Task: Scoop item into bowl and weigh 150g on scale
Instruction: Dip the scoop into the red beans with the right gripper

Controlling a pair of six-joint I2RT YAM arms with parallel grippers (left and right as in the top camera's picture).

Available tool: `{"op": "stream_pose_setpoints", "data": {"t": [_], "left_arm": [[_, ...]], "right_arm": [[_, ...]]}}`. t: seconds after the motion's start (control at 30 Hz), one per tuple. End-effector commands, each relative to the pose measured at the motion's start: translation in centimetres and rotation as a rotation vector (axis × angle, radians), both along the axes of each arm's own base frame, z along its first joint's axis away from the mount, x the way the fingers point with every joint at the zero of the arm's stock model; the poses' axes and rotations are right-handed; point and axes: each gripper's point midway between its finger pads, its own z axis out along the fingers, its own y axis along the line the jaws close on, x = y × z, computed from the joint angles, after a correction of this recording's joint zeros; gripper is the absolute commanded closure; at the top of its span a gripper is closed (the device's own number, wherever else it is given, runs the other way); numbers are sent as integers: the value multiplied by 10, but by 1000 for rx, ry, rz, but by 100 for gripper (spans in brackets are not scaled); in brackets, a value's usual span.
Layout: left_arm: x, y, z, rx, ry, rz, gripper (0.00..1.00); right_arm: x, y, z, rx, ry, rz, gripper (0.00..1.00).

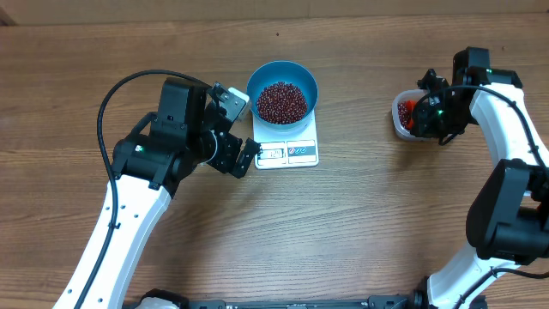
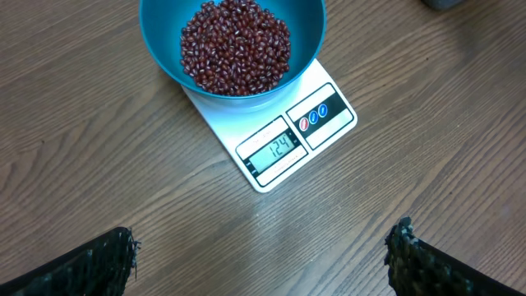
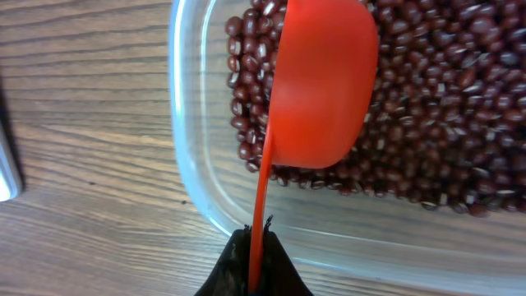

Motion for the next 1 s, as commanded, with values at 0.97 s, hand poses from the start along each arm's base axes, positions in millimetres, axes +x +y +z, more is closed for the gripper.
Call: {"op": "stream_pose_setpoints", "data": {"t": [0.97], "left_arm": [[2,0,-1,-8,6,10,1]], "right_arm": [[-17,-27,72,687,-169,-125,96]]}}
